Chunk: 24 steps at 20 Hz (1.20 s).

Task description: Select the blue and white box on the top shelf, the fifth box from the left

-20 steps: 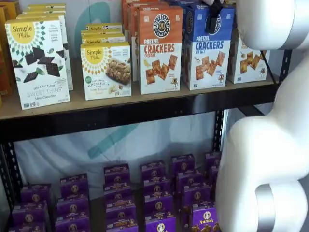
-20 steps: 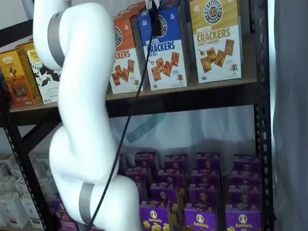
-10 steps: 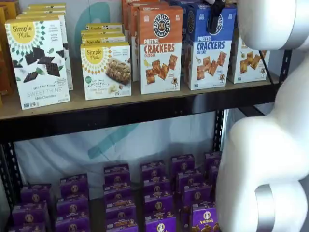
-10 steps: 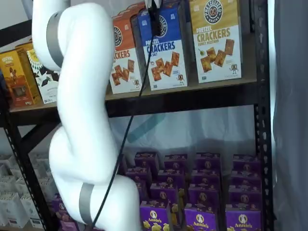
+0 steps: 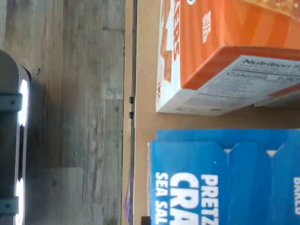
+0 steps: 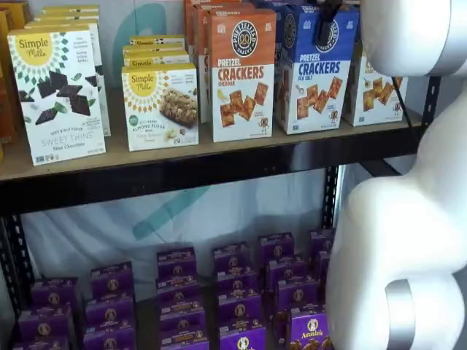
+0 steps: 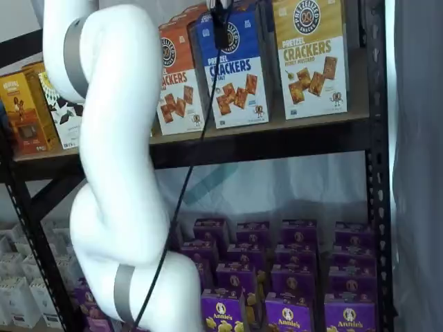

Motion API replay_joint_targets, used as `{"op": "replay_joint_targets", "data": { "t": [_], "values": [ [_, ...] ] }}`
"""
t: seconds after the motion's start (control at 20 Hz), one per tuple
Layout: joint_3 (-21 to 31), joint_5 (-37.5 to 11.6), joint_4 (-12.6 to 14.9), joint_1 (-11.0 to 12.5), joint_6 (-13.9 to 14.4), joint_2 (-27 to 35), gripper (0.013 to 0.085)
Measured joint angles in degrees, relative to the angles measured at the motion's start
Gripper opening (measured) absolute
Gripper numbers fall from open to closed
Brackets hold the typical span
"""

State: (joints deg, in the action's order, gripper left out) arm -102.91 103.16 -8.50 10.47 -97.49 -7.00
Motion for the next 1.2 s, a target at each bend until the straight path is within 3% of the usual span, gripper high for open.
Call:
{"op": "replay_joint_targets", "data": {
  "t": [0.4, 0.85, 1.2],
  "values": [
    [0.04, 1.55, 0.51, -0.32, 0.25, -0.87, 0.061],
    [0.86, 7.34, 0.65, -0.52, 0.72, -3.79, 0.061],
    [8.64, 7.03, 0.06, -0.11, 0.61, -11.81, 0.061]
  ]
}}
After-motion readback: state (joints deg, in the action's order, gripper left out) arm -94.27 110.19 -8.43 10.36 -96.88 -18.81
